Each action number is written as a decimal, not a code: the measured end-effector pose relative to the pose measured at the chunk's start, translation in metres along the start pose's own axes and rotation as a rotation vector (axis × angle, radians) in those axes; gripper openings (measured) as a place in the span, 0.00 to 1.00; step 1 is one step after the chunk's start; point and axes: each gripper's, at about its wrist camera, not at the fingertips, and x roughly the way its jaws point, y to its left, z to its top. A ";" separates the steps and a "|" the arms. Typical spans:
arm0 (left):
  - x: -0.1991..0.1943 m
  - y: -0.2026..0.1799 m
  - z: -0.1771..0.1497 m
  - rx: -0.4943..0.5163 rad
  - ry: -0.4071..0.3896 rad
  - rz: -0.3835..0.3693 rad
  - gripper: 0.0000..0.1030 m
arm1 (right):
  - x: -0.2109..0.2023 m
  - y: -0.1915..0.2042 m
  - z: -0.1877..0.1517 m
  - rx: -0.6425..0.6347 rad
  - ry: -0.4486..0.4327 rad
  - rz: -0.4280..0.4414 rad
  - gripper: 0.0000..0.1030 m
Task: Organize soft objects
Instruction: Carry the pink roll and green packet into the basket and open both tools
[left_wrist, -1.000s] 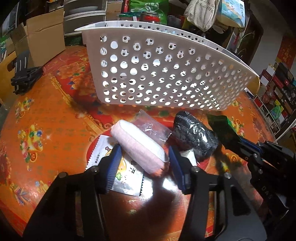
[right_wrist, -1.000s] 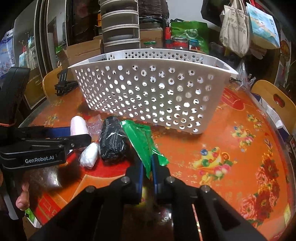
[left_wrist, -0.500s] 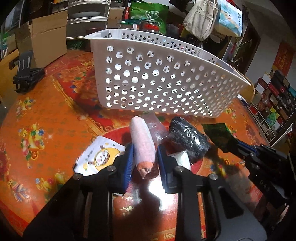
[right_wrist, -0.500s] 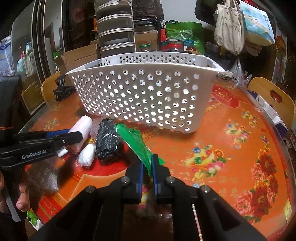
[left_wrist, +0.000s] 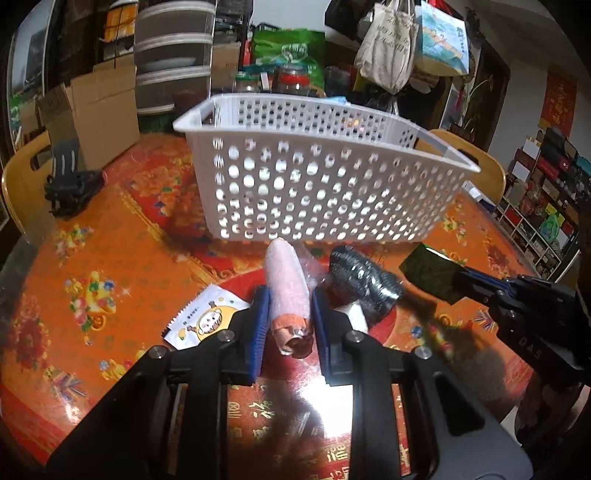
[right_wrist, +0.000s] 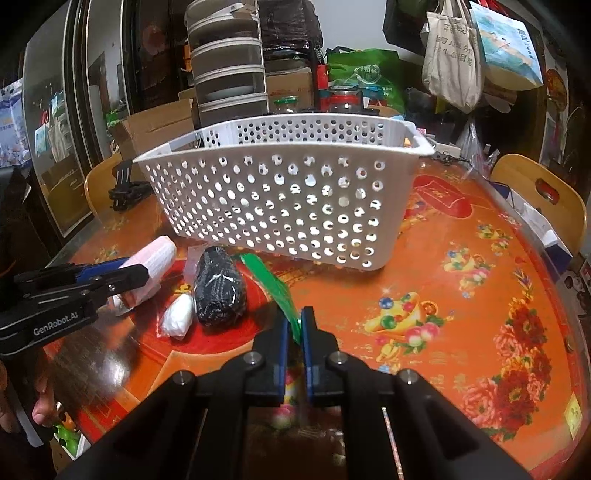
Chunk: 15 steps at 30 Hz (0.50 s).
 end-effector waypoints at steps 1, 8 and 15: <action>-0.004 -0.001 0.001 0.002 -0.007 0.000 0.21 | -0.003 0.000 0.001 0.001 -0.007 -0.001 0.05; -0.027 -0.008 0.006 0.015 -0.044 -0.004 0.20 | -0.016 0.000 0.007 0.004 -0.036 0.008 0.02; -0.041 -0.009 0.013 0.014 -0.065 -0.012 0.20 | -0.031 -0.001 0.012 0.005 -0.069 0.020 0.02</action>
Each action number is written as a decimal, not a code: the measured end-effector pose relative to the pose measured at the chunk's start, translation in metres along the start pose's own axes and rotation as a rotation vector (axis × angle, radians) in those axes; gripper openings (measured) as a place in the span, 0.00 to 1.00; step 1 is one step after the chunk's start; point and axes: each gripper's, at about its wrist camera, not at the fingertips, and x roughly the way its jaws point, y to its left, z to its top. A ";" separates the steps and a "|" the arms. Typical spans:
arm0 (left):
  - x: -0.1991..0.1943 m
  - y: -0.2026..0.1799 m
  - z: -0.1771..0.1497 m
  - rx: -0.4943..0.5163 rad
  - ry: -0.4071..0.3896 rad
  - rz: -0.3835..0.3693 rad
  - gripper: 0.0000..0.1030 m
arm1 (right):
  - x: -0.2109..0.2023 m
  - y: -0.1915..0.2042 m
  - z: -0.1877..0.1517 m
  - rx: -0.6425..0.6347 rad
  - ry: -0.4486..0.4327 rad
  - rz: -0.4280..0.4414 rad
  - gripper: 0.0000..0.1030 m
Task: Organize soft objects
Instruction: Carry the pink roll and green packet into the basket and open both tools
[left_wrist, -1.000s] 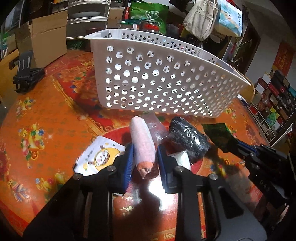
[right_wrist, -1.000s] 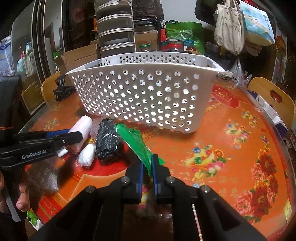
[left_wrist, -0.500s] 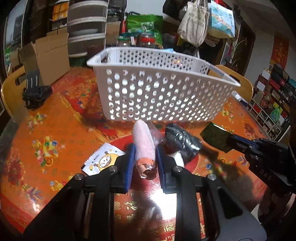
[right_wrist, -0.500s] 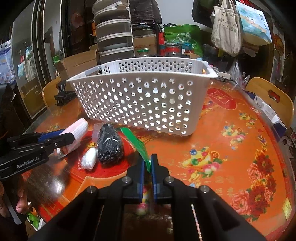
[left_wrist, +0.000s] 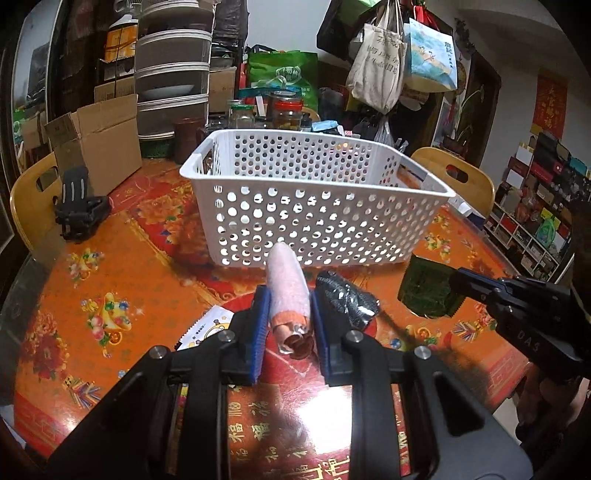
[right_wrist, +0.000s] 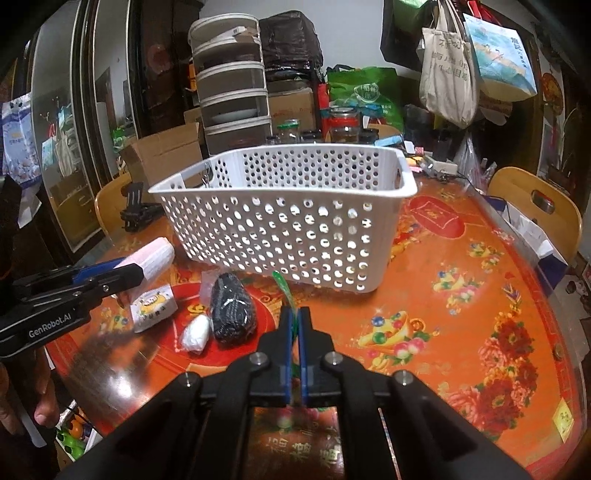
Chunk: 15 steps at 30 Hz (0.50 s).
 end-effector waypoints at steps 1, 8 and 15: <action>-0.002 0.000 0.001 0.001 -0.004 0.000 0.20 | -0.002 0.000 0.001 -0.002 -0.006 0.001 0.02; -0.019 0.001 0.015 -0.001 -0.035 -0.003 0.20 | -0.022 0.001 0.018 -0.016 -0.052 -0.003 0.02; -0.034 -0.006 0.035 0.019 -0.071 0.000 0.20 | -0.036 0.003 0.037 -0.034 -0.093 -0.014 0.02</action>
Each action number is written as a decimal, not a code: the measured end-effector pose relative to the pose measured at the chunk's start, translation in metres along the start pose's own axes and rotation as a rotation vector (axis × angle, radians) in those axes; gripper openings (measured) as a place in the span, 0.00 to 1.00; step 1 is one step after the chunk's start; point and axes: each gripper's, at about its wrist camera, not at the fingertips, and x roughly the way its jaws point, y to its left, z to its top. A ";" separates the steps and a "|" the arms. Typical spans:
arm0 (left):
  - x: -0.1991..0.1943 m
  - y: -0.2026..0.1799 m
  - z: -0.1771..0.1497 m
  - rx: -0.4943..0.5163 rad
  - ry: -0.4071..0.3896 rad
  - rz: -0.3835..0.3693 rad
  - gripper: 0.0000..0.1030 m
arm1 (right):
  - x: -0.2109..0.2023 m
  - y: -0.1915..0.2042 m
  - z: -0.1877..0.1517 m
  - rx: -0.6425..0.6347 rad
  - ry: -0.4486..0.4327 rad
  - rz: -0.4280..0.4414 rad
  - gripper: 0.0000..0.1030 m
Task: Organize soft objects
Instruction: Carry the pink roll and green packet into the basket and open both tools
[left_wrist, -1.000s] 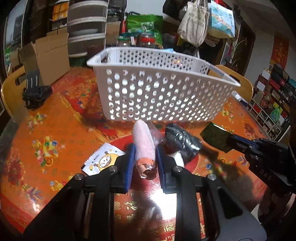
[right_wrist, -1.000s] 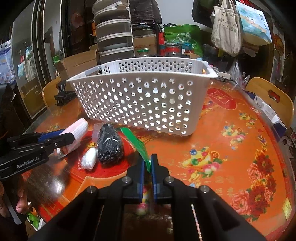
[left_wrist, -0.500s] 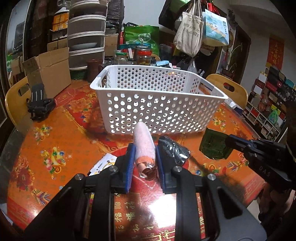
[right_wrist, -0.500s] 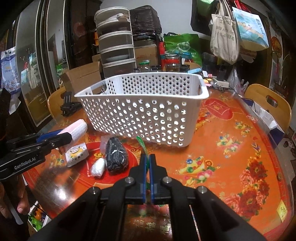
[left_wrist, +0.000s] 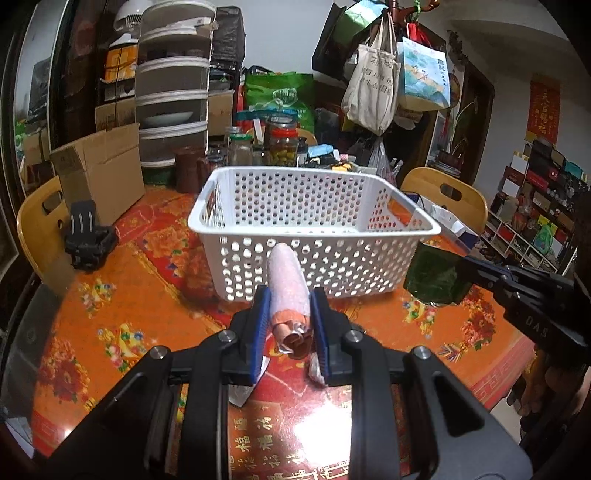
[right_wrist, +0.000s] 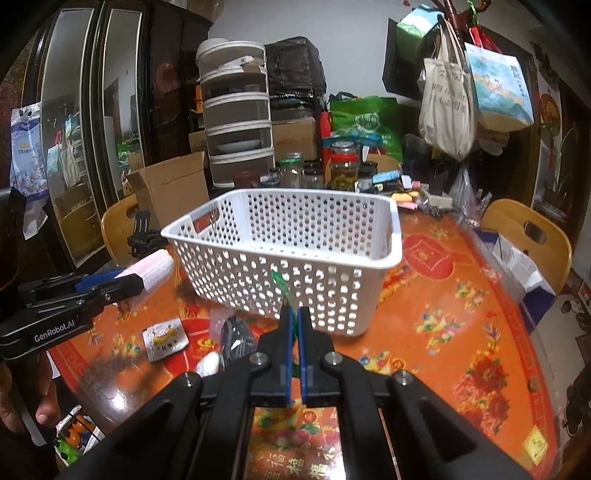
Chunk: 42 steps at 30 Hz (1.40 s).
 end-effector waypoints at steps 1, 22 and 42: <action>-0.002 -0.001 0.003 0.002 -0.004 -0.001 0.20 | -0.002 0.000 0.004 -0.004 -0.008 -0.002 0.02; 0.086 0.019 0.114 -0.029 0.085 -0.023 0.20 | 0.070 -0.021 0.104 -0.016 0.052 -0.054 0.02; 0.234 0.031 0.108 -0.033 0.352 0.040 0.20 | 0.179 -0.040 0.093 0.007 0.265 -0.110 0.02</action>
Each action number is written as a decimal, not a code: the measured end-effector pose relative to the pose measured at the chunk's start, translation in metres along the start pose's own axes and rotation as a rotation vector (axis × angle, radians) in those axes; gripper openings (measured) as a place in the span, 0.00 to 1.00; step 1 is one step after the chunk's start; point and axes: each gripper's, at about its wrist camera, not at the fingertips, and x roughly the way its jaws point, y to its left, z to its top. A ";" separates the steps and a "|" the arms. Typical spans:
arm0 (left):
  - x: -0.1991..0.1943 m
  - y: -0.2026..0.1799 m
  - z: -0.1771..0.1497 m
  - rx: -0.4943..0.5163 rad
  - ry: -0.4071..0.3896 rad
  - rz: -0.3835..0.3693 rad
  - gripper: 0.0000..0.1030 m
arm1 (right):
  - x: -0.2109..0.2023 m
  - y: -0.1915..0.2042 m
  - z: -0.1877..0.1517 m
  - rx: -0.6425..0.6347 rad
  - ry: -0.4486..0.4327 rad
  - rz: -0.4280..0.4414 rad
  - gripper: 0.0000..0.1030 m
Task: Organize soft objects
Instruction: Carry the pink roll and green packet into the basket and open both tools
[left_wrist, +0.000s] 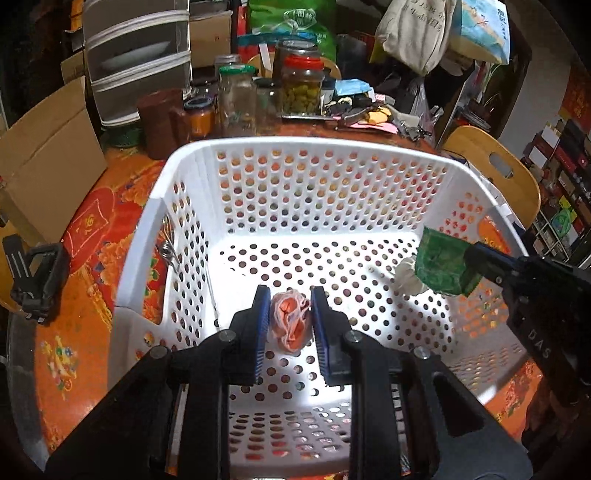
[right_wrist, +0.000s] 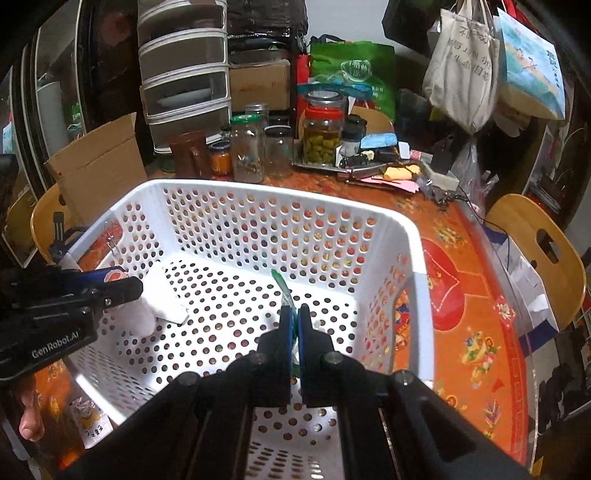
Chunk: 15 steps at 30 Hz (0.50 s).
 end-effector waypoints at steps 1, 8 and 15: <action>0.003 0.001 0.000 -0.003 0.005 -0.001 0.20 | 0.000 0.000 0.000 0.003 -0.005 -0.001 0.02; 0.008 0.004 -0.004 -0.017 0.006 -0.019 0.25 | 0.001 -0.003 0.001 0.022 -0.013 -0.002 0.03; -0.009 -0.005 -0.001 0.014 -0.046 -0.024 0.62 | -0.003 -0.006 0.002 0.040 -0.030 -0.021 0.49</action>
